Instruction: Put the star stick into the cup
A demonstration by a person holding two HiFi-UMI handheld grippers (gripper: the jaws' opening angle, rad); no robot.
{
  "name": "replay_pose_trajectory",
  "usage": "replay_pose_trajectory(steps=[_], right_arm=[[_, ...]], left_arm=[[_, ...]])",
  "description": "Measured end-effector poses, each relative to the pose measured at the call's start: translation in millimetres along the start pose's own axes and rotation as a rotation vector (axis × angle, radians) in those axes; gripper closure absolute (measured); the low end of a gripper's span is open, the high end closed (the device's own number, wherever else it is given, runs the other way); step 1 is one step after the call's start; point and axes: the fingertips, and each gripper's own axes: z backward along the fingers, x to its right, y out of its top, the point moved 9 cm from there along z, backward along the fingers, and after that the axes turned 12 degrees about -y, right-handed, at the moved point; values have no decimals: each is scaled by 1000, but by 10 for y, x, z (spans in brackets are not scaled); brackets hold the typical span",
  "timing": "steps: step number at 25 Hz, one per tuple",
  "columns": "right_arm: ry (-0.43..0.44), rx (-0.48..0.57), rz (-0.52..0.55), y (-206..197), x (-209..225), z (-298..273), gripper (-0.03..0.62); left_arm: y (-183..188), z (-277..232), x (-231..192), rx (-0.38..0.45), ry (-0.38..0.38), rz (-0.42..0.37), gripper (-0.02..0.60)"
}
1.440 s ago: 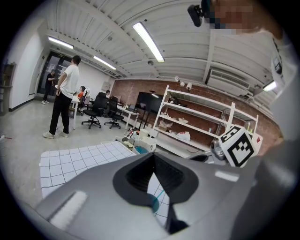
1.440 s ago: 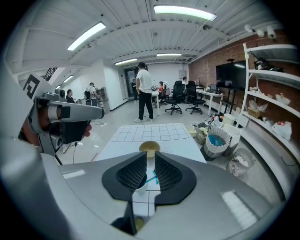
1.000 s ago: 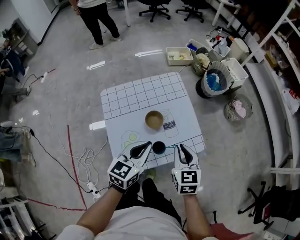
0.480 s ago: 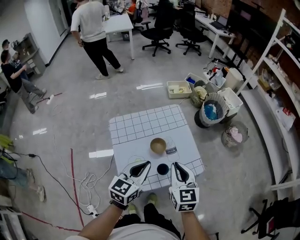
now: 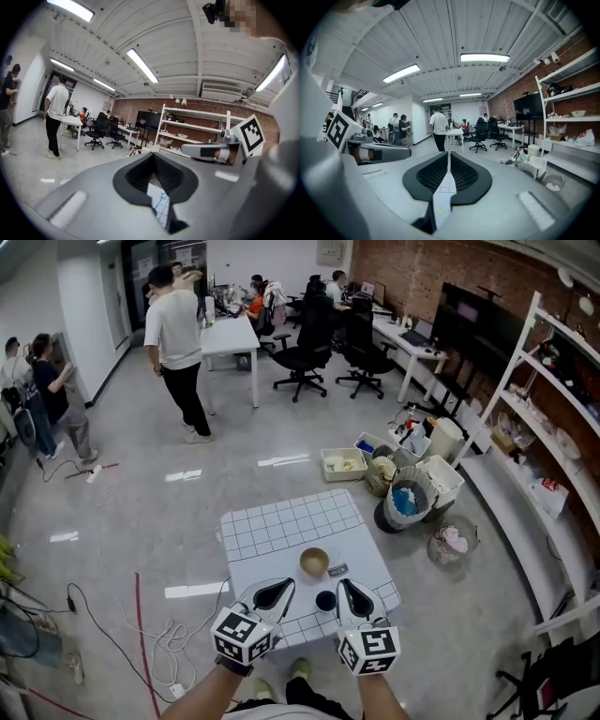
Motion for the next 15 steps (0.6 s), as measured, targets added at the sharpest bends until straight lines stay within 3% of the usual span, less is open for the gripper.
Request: replay_pose_trajectory(steps=[15], right_arm=[[-13, 128, 37, 442, -481, 493, 582]], left_arm=[[434, 569, 247, 97, -29, -63, 575]])
